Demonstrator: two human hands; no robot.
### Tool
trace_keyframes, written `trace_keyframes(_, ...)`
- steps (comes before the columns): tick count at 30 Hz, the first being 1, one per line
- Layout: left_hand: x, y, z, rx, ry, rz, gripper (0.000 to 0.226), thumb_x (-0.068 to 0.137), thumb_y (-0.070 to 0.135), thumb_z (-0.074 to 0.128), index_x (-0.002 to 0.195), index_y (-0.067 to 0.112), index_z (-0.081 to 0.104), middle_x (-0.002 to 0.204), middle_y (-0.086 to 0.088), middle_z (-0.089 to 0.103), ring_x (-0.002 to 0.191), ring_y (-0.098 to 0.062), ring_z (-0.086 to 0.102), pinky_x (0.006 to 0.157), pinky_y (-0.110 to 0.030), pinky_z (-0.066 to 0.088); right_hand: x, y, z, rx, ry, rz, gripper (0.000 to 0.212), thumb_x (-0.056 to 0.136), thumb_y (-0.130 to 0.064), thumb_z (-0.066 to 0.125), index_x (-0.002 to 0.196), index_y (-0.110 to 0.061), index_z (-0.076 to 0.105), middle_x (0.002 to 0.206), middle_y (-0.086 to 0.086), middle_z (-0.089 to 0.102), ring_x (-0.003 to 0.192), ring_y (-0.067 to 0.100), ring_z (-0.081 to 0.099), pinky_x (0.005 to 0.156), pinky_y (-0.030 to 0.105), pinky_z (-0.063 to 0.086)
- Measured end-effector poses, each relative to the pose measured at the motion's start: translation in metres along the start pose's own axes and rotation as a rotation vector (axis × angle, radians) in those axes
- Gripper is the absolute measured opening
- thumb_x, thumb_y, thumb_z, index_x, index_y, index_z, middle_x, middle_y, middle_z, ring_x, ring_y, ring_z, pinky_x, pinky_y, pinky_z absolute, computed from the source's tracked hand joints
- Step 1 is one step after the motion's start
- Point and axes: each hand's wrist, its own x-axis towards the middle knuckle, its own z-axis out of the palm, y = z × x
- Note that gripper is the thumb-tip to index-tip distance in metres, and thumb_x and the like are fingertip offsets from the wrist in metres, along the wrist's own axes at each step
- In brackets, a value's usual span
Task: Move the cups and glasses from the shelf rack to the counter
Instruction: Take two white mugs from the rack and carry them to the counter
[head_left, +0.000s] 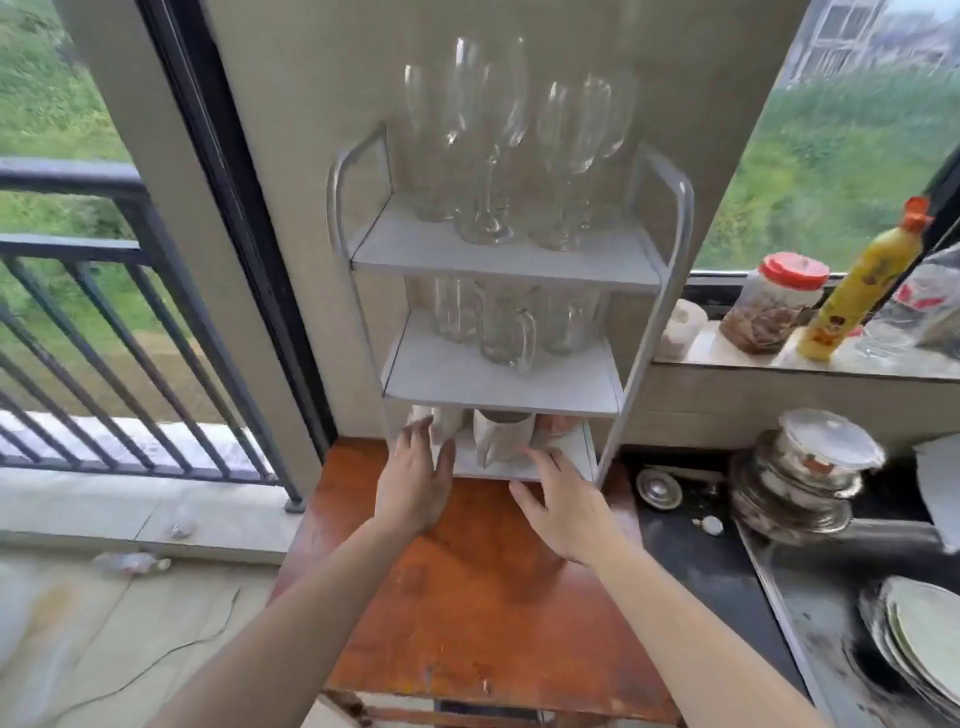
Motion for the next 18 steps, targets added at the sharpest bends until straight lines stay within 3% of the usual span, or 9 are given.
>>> trace_keyframes(4, 0.027, 0.001, 0.003, -0.346, -0.032, -0.178, 0.050, 0.101, 0.043, 0.046, 0.142, 0.013, 0.042, 0.128, -0.009, 0.061, 0.120, -0.028, 0.057, 0.093, -0.036, 0.045, 0.034, -0.004, 0.020, 0.281, -0.079, 0.014, 0.042, 0.101, -0.026, 0.054, 0.142, -0.030, 0.046, 0.144, -0.004, 0.050, 0.128, 0.018, 0.053, 0.105, 0.030, 0.044)
trace_keyframes(6, 0.032, 0.002, 0.003, -0.510, -0.048, -0.236, 0.042, 0.102, 0.037, 0.050, 0.137, 0.014, 0.048, 0.120, -0.006, 0.065, 0.114, -0.026, 0.061, 0.096, -0.042, 0.049, 0.046, -0.008, 0.031, 0.438, -0.094, 0.051, 0.032, 0.099, -0.016, 0.056, 0.128, -0.030, 0.052, 0.128, -0.007, 0.057, 0.117, 0.015, 0.059, 0.089, 0.015, 0.045)
trace_keyframes(8, 0.035, 0.001, 0.002, -0.621, -0.052, -0.284, 0.035, 0.102, 0.035, 0.052, 0.130, 0.015, 0.052, 0.112, -0.003, 0.066, 0.108, -0.023, 0.063, 0.093, -0.045, 0.053, 0.055, -0.010, 0.032, 0.576, -0.112, 0.107, 0.022, 0.099, -0.015, 0.055, 0.113, -0.031, 0.056, 0.114, -0.013, 0.061, 0.109, 0.014, 0.061, 0.077, 0.011, 0.042)
trace_keyframes(13, 0.041, -0.006, 0.008, -0.755, -0.083, -0.393, 0.028, 0.100, 0.031, 0.056, 0.121, 0.011, 0.059, 0.106, -0.006, 0.068, 0.108, -0.020, 0.064, 0.090, -0.041, 0.057, 0.063, -0.005, 0.027, 0.832, -0.292, 0.172, 0.027, 0.097, -0.017, 0.054, 0.103, -0.040, 0.066, 0.111, -0.017, 0.067, 0.103, 0.005, 0.060, 0.082, 0.024, 0.050)
trace_keyframes(16, 0.038, -0.005, 0.013, -0.761, -0.011, -0.423, 0.024, 0.097, 0.036, 0.061, 0.108, 0.014, 0.062, 0.096, -0.005, 0.068, 0.097, -0.020, 0.067, 0.086, -0.037, 0.059, 0.061, -0.007, 0.029, 0.867, -0.335, 0.223, 0.022, 0.094, -0.021, 0.058, 0.112, -0.034, 0.064, 0.118, -0.007, 0.066, 0.108, 0.013, 0.060, 0.091, 0.034, 0.053)
trace_keyframes(18, 0.031, -0.003, 0.016, -0.738, 0.005, -0.435, 0.030, 0.094, 0.046, 0.061, 0.103, 0.018, 0.063, 0.096, -0.004, 0.068, 0.093, -0.018, 0.068, 0.082, -0.035, 0.060, 0.056, -0.010, 0.031, 0.865, -0.296, 0.246, 0.015, 0.093, -0.034, 0.061, 0.107, -0.029, 0.062, 0.113, -0.001, 0.067, 0.108, 0.021, 0.063, 0.092, 0.040, 0.054)
